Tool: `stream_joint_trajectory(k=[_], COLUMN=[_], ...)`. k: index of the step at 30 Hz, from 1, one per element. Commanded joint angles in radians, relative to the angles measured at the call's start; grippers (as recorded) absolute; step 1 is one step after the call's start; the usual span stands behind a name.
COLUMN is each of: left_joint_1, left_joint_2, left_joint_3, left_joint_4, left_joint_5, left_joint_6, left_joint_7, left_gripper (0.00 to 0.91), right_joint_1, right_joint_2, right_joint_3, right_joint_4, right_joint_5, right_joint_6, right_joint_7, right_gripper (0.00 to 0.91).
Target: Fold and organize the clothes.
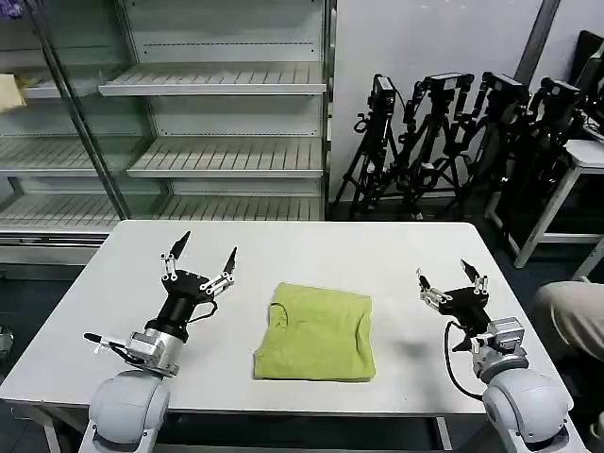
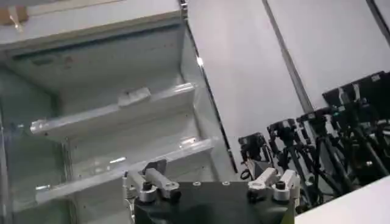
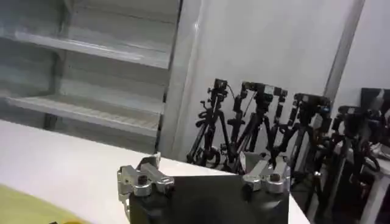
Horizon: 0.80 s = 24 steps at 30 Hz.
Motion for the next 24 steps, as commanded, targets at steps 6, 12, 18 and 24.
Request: stream_joint_trajectory(k=[6,12,18,24], left_joint_1=[0.010,-0.025,-0.040,-0.025], left_joint_2=[-0.014,-0.008,-0.009,0.011], left_joint_3=[-0.003,0.021,0.022,0.016], left_joint_4=[0.010,0.078,0.084,0.063], left_joint_5=[0.070,-0.003,-0.014,-0.021], left_joint_6=[0.013,0.049,-0.012,-0.016], left_joint_7=[0.056,0.041,0.047,0.049], left_gripper=[0.907,0.907,0.907,0.907], right_joint_1=[-0.032,-0.054,-0.042,-0.077], right_joint_2=[0.024,0.030,0.036,0.033], right_joint_3=[0.034,0.040,0.046,0.069], right_joint_4=[0.017,-0.007,0.017,0.034], right_joint_5=[-0.055,-0.067,-0.093,-0.136], right_joint_6=[0.056,0.110,0.138,0.153], right_joint_7=[-0.023,-0.026,-0.026,-0.026], right_gripper=[0.907,0.907,0.907,0.907])
